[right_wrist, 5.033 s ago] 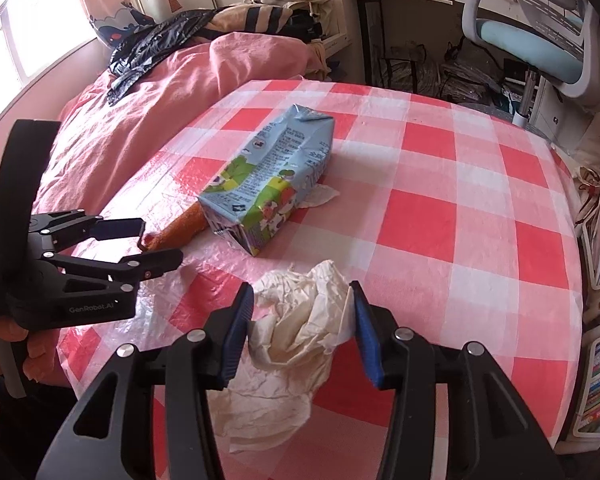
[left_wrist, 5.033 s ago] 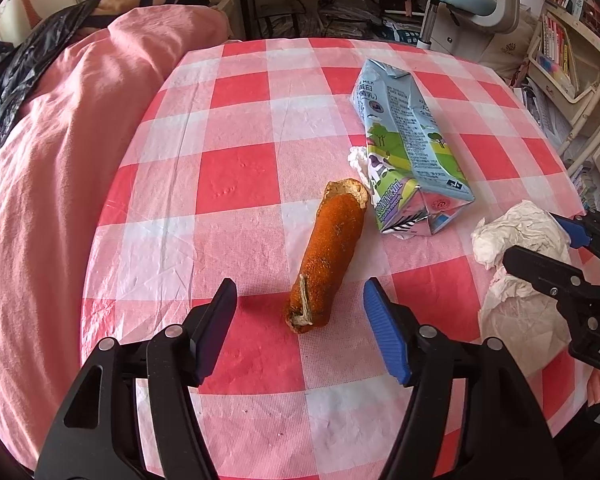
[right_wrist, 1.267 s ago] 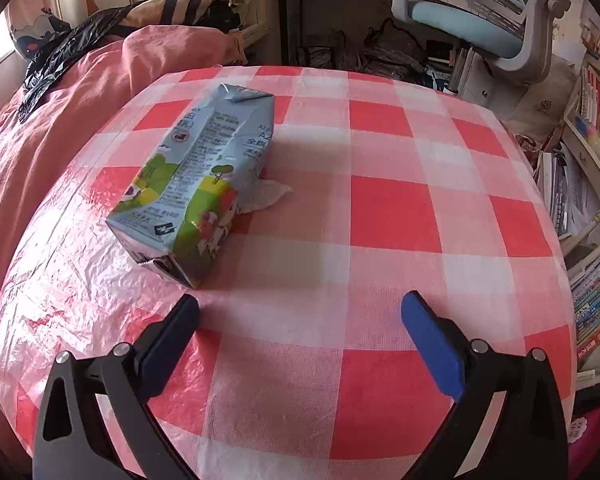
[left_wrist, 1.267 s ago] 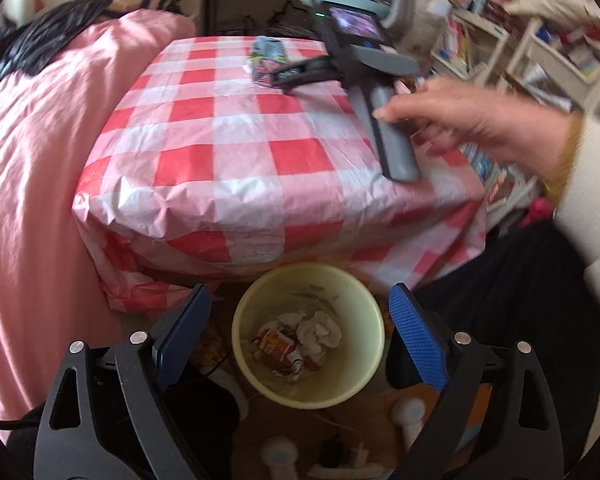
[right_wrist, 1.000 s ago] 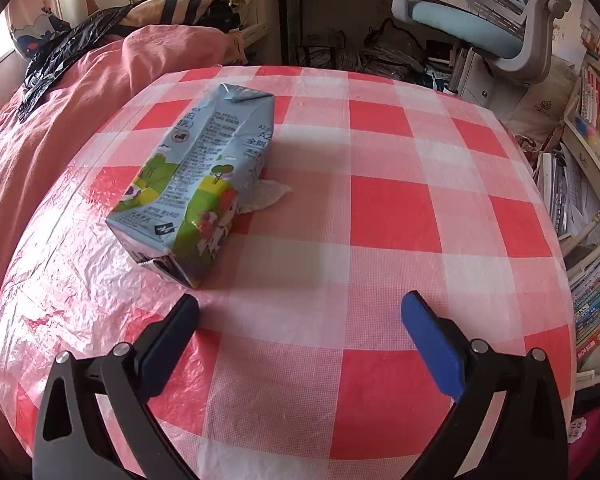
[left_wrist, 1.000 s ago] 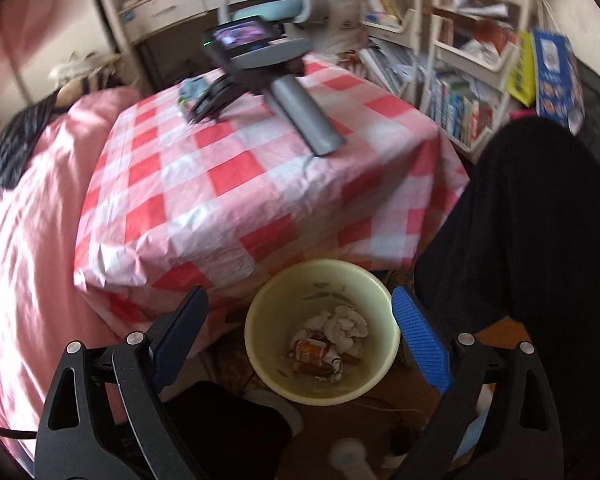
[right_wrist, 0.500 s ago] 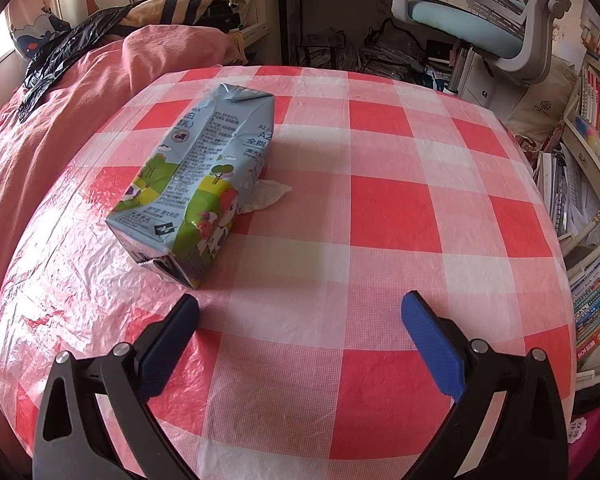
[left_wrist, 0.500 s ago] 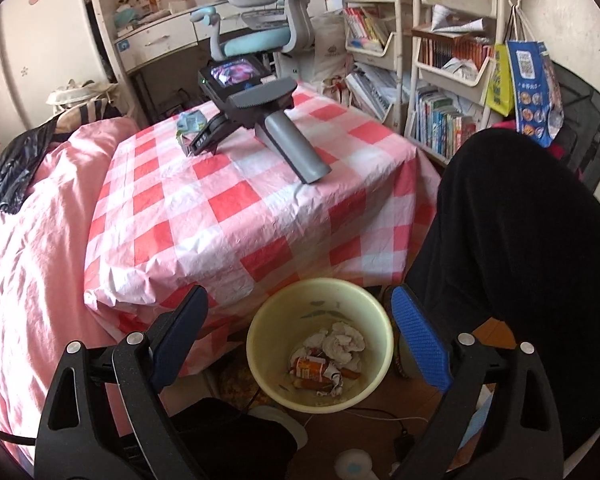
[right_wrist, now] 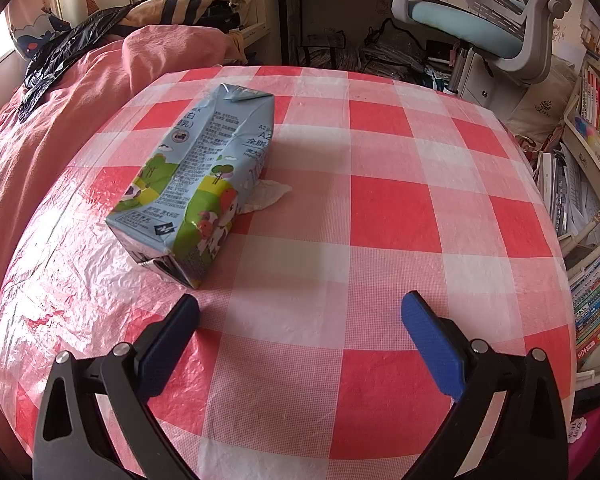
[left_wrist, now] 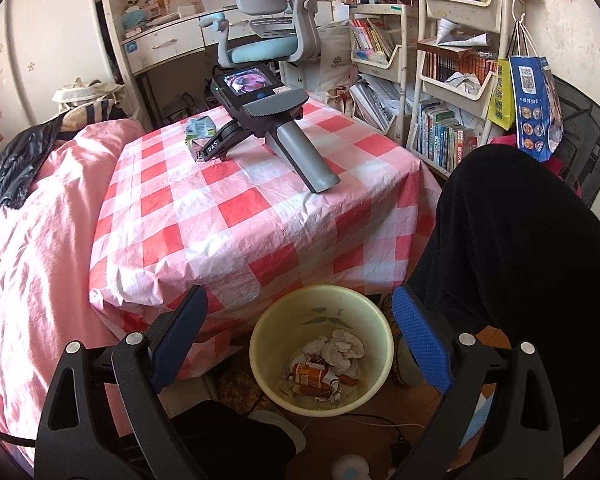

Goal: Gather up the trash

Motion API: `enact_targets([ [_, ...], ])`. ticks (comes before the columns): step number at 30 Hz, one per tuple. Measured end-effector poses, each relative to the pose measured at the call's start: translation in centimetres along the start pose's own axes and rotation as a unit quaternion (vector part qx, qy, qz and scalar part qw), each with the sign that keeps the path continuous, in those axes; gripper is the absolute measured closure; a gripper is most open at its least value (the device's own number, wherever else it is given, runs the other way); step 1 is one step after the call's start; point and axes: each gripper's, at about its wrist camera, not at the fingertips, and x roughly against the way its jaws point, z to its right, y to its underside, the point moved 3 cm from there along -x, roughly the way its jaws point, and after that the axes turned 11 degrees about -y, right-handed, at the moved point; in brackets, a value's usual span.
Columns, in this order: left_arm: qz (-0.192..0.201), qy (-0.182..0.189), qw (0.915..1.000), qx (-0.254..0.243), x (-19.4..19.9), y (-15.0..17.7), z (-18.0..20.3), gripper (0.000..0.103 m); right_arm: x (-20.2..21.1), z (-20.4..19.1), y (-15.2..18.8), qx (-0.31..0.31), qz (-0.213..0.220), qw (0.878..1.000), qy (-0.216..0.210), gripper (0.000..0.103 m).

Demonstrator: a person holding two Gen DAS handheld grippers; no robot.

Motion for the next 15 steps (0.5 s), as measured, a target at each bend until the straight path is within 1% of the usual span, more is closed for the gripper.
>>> enact_targets([
  [8,-0.021,-0.017,0.9996,-0.003,-1.3,0.3,0.0,0.013,0.1,0.0,0.1,0.000,0.000,1.000,0.000,0.006],
  [15,-0.044,-0.037,0.9982,-0.017,-2.8,0.7,0.6,0.013,0.0,0.0,0.0,0.000,0.000,1.000,0.000,0.006],
])
